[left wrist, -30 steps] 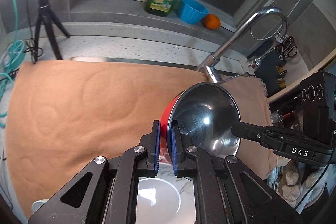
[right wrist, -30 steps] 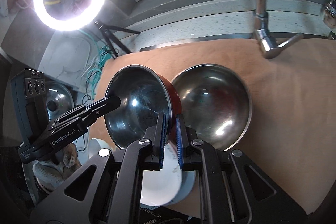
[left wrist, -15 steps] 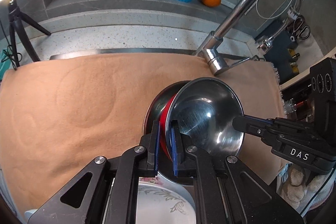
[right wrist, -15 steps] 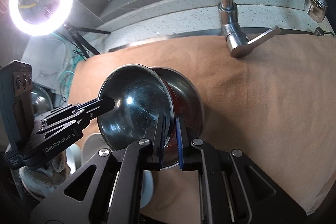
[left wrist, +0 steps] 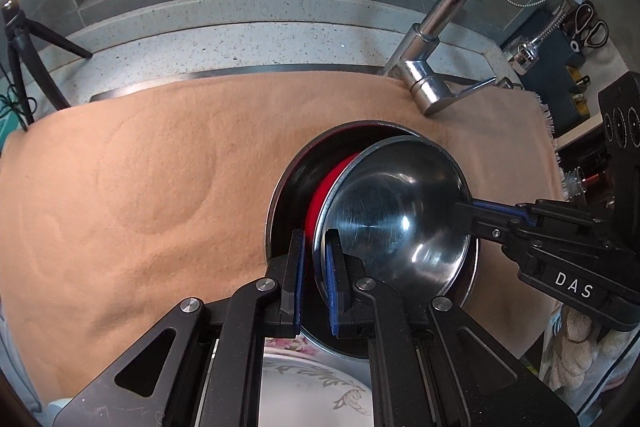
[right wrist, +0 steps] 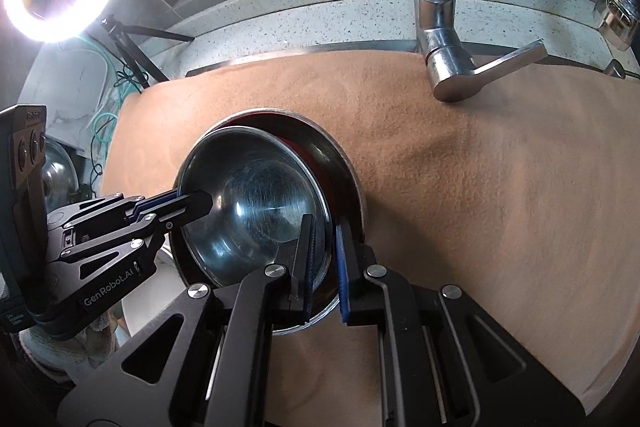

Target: Organize plates and bowls

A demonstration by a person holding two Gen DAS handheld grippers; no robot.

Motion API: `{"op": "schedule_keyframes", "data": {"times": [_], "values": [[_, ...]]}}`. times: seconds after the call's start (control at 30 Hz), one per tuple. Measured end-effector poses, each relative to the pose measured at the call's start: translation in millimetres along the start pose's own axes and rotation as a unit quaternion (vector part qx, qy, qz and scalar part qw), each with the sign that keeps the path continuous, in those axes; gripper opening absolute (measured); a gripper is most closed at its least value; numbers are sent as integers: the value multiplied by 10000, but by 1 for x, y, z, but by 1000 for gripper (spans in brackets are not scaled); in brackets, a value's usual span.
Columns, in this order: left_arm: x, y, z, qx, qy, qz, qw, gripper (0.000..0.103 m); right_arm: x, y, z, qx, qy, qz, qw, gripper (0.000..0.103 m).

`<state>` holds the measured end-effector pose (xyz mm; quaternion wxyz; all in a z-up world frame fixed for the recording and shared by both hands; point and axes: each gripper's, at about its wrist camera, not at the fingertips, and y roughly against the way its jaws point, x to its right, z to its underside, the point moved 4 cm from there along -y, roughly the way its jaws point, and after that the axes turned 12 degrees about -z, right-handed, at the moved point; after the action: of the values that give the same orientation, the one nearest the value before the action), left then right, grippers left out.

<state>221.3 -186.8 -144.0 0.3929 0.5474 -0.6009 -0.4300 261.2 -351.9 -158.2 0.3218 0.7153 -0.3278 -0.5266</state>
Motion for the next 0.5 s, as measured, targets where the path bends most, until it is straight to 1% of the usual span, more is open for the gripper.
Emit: {"op": "schedule_keyframes", "data": {"times": [0.2, 0.5], "values": [[3, -2, 0, -8, -113, -145, 9998, 8, 1, -6, 0, -72, 46, 58, 9999, 10], [9, -4, -2, -23, -233, -321, 9992, 8, -4, -9, -2, -190, 157, 183, 9995, 14]]}}
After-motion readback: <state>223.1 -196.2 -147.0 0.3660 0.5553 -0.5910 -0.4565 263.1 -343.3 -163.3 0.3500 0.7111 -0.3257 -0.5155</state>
